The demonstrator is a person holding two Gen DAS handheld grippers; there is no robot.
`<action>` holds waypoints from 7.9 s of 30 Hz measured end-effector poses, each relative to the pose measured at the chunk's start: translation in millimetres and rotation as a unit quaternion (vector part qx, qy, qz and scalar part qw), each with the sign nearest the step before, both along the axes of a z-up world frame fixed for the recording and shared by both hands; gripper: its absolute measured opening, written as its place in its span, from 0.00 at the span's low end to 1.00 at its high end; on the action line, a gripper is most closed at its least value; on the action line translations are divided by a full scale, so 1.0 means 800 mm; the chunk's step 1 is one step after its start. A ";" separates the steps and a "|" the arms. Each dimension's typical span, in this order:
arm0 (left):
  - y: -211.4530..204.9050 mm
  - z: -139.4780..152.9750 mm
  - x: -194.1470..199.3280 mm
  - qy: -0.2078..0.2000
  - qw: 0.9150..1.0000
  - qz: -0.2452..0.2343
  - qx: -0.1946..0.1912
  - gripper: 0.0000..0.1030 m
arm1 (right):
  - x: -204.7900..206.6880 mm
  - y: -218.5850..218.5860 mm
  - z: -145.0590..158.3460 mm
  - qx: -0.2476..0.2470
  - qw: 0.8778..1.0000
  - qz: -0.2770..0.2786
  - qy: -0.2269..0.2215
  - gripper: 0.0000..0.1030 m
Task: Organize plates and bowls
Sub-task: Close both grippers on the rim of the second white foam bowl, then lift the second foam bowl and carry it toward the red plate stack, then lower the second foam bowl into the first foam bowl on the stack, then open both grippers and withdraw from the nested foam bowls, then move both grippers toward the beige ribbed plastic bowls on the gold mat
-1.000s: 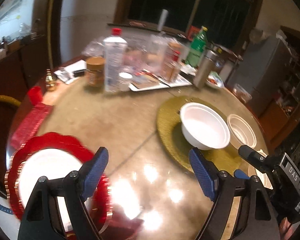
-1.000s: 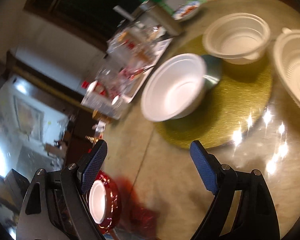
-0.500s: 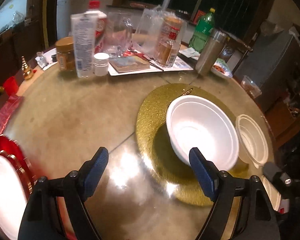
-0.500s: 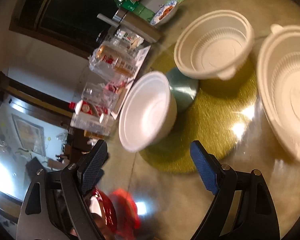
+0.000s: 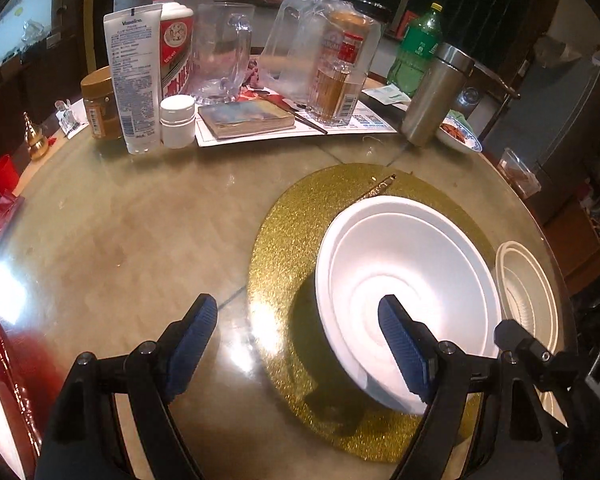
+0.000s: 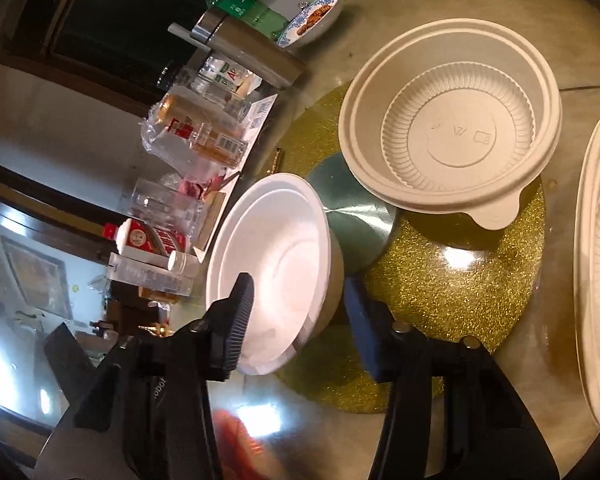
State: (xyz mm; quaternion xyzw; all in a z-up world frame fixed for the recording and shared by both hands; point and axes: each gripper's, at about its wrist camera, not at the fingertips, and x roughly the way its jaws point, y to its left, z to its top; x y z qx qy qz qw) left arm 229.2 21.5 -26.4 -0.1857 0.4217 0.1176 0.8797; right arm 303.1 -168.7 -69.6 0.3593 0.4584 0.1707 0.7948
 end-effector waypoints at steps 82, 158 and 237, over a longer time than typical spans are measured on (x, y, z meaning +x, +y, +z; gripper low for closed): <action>0.185 0.058 -0.310 -0.064 0.993 0.077 0.059 0.14 | -0.232 0.267 0.072 -0.078 0.965 0.238 -0.083 0.07; 0.220 0.033 -0.341 -0.012 0.992 0.117 0.043 0.29 | -0.234 0.306 0.028 -0.080 0.949 0.305 -0.025 0.16; -0.070 -0.007 -0.088 -0.024 0.992 -0.099 0.079 0.81 | -0.158 -0.035 0.037 -0.128 0.973 -0.109 -0.157 0.71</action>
